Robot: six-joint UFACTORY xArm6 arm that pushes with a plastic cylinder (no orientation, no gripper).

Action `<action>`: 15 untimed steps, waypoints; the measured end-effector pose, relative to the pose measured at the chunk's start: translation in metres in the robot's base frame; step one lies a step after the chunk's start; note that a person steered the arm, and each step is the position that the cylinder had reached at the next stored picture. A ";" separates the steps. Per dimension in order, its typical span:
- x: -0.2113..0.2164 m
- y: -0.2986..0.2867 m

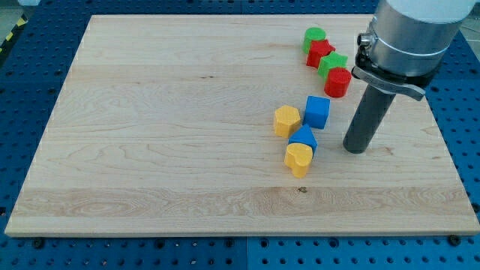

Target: Move the blue cube above the yellow hexagon

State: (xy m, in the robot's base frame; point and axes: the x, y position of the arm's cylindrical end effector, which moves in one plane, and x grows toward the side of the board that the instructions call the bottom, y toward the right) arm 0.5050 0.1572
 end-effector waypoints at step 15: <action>-0.073 -0.032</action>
State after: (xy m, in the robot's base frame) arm 0.4316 0.1257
